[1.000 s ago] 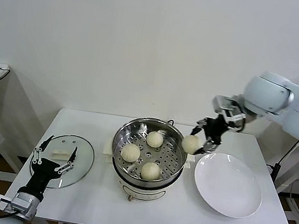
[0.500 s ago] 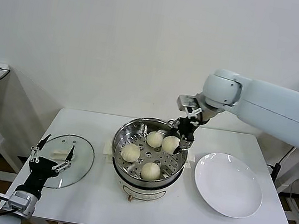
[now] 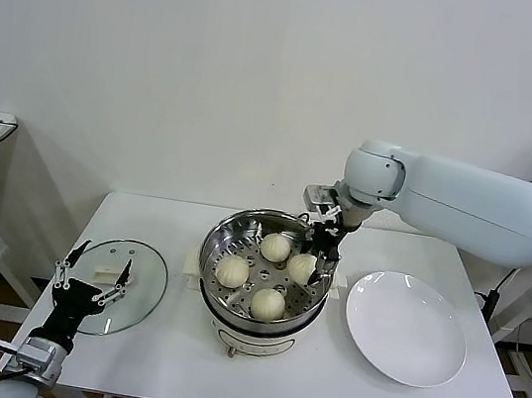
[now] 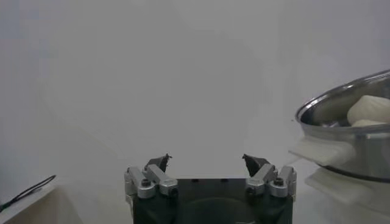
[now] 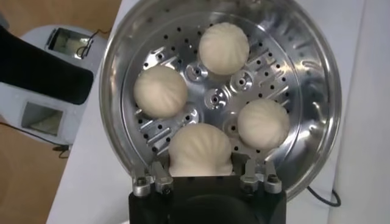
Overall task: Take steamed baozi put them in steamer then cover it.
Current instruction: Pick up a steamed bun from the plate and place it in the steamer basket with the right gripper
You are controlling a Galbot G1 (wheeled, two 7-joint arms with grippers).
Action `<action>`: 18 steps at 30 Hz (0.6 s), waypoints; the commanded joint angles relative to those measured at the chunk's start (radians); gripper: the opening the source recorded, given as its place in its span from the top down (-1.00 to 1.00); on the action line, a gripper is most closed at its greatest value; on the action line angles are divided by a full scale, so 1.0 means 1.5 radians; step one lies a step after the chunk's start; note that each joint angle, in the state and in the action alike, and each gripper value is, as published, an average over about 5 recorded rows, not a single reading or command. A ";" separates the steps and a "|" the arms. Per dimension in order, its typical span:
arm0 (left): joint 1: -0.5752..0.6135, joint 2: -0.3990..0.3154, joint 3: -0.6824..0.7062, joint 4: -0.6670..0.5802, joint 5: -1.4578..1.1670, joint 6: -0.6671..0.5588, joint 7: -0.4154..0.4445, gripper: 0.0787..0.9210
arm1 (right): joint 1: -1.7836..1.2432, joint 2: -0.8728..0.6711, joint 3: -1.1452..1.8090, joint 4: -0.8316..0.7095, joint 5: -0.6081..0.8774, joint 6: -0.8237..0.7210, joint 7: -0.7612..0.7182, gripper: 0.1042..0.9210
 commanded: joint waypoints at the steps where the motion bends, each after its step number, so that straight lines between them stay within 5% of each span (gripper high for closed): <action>1: 0.000 0.000 -0.002 0.006 -0.001 -0.003 0.002 -0.77 | -0.012 0.016 -0.004 -0.017 -0.017 -0.001 -0.003 -0.43; 18: 0.000 0.000 -0.004 0.011 -0.003 -0.009 0.004 -0.77 | -0.038 0.030 0.000 -0.044 -0.034 -0.001 -0.005 -0.43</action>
